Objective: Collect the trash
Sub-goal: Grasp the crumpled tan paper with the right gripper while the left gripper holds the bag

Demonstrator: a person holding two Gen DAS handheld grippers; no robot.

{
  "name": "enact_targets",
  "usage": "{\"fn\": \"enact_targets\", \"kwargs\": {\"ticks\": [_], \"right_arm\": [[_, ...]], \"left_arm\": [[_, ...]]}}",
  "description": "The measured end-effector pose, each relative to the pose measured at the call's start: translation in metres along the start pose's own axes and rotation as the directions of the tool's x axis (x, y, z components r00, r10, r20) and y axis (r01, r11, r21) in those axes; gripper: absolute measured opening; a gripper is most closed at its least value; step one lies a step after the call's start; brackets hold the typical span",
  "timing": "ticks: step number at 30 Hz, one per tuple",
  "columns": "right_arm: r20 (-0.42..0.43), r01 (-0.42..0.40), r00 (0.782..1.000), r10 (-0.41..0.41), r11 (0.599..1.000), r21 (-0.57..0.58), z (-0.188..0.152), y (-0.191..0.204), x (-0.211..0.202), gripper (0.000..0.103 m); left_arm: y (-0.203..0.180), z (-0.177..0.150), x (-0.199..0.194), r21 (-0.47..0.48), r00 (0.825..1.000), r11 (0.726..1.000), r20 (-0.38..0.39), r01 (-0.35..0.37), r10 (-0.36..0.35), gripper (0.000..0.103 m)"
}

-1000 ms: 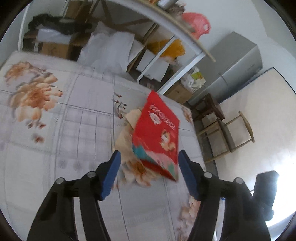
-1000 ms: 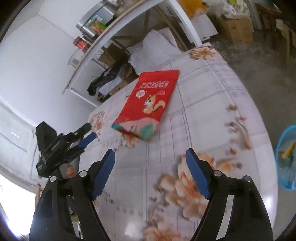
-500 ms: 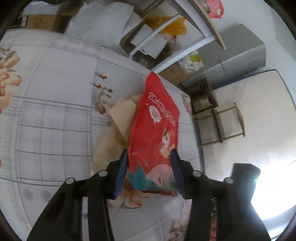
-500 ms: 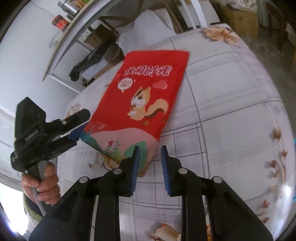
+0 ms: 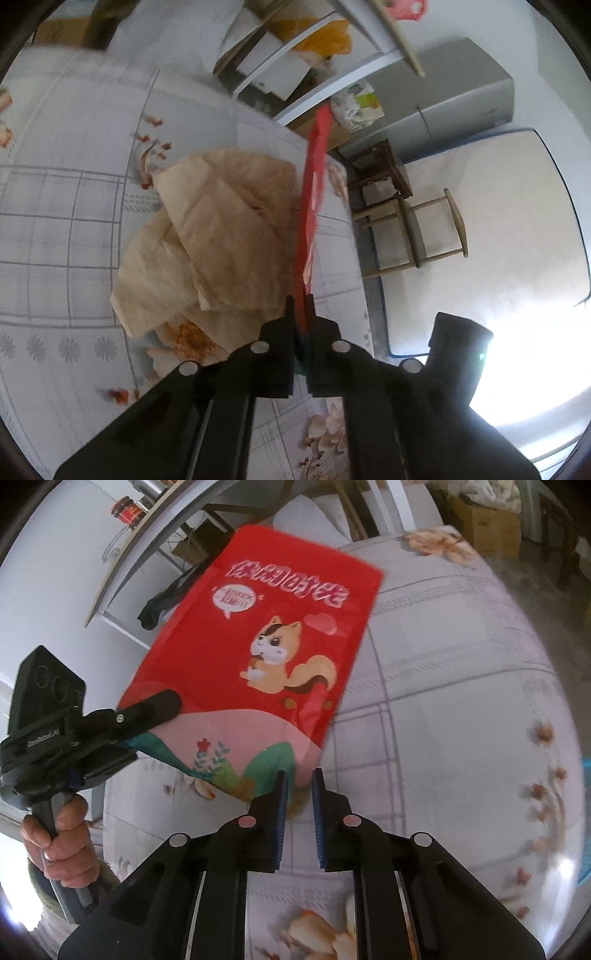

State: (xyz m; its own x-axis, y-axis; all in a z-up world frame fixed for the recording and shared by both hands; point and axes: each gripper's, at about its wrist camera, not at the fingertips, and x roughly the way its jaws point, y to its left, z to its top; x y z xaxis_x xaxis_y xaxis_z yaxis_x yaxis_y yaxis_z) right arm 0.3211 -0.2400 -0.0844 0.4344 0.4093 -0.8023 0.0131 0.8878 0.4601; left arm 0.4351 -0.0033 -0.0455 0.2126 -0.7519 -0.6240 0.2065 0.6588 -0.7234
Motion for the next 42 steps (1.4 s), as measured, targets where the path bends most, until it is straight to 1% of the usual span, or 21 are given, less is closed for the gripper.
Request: {"fn": "enact_targets", "kwargs": {"ticks": [4,7,10,11,12,14,16,18,19,21,23,24,26,28,29,31,32,33,39,40,42], "right_arm": [[0.081,-0.012,0.997,0.013,1.000,-0.007,-0.017,-0.011,-0.049,0.015],[0.165,0.024,0.986,-0.024,1.000,0.007,-0.024,-0.025,-0.088,0.015],[0.207,0.072,0.976,-0.072,0.997,0.010,-0.019,-0.030,-0.106,0.023],[0.206,0.071,0.976,-0.071,0.997,0.009,-0.015,-0.028,-0.106,0.032],[0.201,0.066,0.977,-0.066,0.998,0.003,-0.013,-0.024,-0.103,0.043],[0.181,0.070,0.982,-0.061,0.997,-0.040,-0.006,-0.013,-0.089,0.051],[0.130,0.060,0.990,-0.046,0.993,-0.103,0.005,0.009,-0.060,0.059],[0.100,0.072,0.993,-0.057,0.985,-0.155,0.014,0.024,-0.036,0.068],[0.091,0.101,0.992,-0.082,0.971,-0.216,0.022,0.039,-0.017,0.070],[0.106,0.157,0.986,-0.132,0.947,-0.279,0.034,0.053,0.004,0.078],[0.110,0.195,0.980,-0.168,0.920,-0.341,0.045,0.070,0.029,0.081],[0.110,0.231,0.973,-0.205,0.906,-0.356,0.053,0.074,0.045,0.081],[0.094,0.256,0.967,-0.239,0.893,-0.369,0.060,0.075,0.068,0.081],[0.079,0.290,0.956,-0.281,0.882,-0.371,0.062,0.073,0.085,0.074],[0.099,0.298,0.954,-0.282,0.876,-0.379,0.060,0.073,0.085,0.069],[0.099,0.295,0.955,-0.278,0.882,-0.366,0.056,0.070,0.081,0.044],[0.087,0.287,0.958,-0.275,0.889,-0.356,0.053,0.066,0.077,0.020],[0.075,0.281,0.959,-0.272,0.896,-0.345,0.050,0.064,0.074,0.007],[0.055,0.239,0.971,-0.233,0.929,-0.282,0.002,0.035,0.029,0.004],[0.049,0.229,0.973,-0.224,0.936,-0.267,-0.009,0.030,0.019,0.004],[0.036,0.212,0.977,-0.210,0.947,-0.240,-0.033,0.022,0.001,0.004]], "left_arm": [[-0.016,-0.033,-0.033,0.081,0.999,0.997,0.049,0.019,-0.023,0.001],[-0.015,-0.067,-0.068,0.109,0.994,0.994,0.102,0.033,-0.044,0.001],[0.000,-0.106,-0.116,0.101,0.979,0.995,0.204,-0.013,-0.008,0.001],[0.006,-0.116,-0.126,0.088,0.974,0.996,0.227,-0.032,0.012,0.001],[0.018,-0.128,-0.141,0.055,0.965,0.997,0.258,-0.061,0.045,0.001],[0.041,-0.152,-0.165,-0.031,0.946,0.995,0.308,-0.099,0.104,0.001],[0.057,-0.174,-0.180,-0.095,0.931,0.988,0.335,-0.121,0.146,0.001],[0.072,-0.195,-0.189,-0.155,0.921,0.980,0.351,-0.123,0.171,0.001],[0.076,-0.202,-0.189,-0.176,0.920,0.977,0.351,-0.118,0.174,0.001],[0.087,-0.215,-0.193,-0.205,0.920,0.971,0.343,-0.125,0.191,0.001],[0.089,-0.223,-0.190,-0.212,0.915,0.963,0.332,-0.165,0.230,0.001],[0.088,-0.225,-0.189,-0.215,0.914,0.961,0.328,-0.172,0.237,0.001],[0.089,-0.228,-0.187,-0.215,0.912,0.957,0.319,-0.194,0.256,0.001],[0.083,-0.222,-0.180,-0.200,0.904,0.952,0.316,-0.233,0.288,0.002],[0.080,-0.221,-0.178,-0.189,0.903,0.951,0.315,-0.243,0.293,0.002],[0.079,-0.219,-0.176,-0.169,0.901,0.952,0.316,-0.254,0.296,0.002],[0.076,-0.218,-0.174,-0.159,0.901,0.953,0.315,-0.259,0.297,0.002],[0.073,-0.217,-0.171,-0.147,0.902,0.953,0.314,-0.263,0.297,0.002],[0.063,-0.219,-0.154,-0.098,0.915,0.958,0.284,-0.269,0.286,0.002],[0.061,-0.221,-0.152,-0.091,0.915,0.956,0.277,-0.280,0.294,0.002],[0.055,-0.227,-0.147,-0.066,0.905,0.939,0.253,-0.336,0.342,0.004]]}}
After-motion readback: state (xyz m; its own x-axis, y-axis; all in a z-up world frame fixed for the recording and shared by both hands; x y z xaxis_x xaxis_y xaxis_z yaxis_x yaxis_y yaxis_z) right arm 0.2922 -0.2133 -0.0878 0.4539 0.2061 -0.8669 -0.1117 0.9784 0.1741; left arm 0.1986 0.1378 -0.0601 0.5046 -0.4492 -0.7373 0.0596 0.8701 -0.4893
